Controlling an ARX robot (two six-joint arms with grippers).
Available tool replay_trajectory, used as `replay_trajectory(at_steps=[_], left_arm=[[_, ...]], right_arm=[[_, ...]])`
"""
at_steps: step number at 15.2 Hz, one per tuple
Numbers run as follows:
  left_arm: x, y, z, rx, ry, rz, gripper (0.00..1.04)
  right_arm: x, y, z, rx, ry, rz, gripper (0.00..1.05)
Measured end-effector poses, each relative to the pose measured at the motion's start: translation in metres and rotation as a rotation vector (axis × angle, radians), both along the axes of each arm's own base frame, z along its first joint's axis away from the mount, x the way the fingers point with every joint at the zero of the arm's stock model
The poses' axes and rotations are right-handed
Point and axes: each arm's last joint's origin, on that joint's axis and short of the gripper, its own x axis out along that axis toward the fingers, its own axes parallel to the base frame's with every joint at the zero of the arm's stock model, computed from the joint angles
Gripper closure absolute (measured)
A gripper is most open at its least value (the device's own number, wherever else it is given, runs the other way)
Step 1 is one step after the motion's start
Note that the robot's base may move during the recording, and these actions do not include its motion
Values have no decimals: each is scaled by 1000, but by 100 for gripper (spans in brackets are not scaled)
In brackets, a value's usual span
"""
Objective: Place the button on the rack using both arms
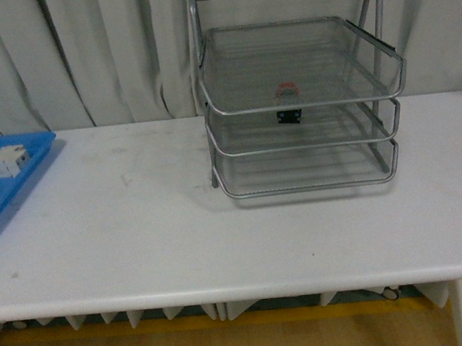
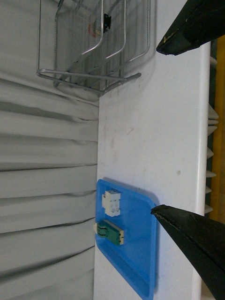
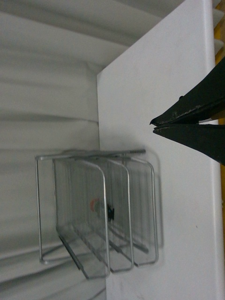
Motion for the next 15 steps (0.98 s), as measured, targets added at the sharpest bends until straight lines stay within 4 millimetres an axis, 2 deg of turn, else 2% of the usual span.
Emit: replay_trajectory(at_steps=[11, 13, 15], left_arm=[[0, 0, 0, 0, 0, 0, 7], [0, 0, 0, 0, 0, 0, 7], [0, 0, 0, 0, -1, 0, 7]], right_arm=[[-19, 2, 1, -1, -9, 3, 103], [-26, 2, -6, -1, 49, 5, 103], [-30, 2, -1, -1, -6, 3, 103]])
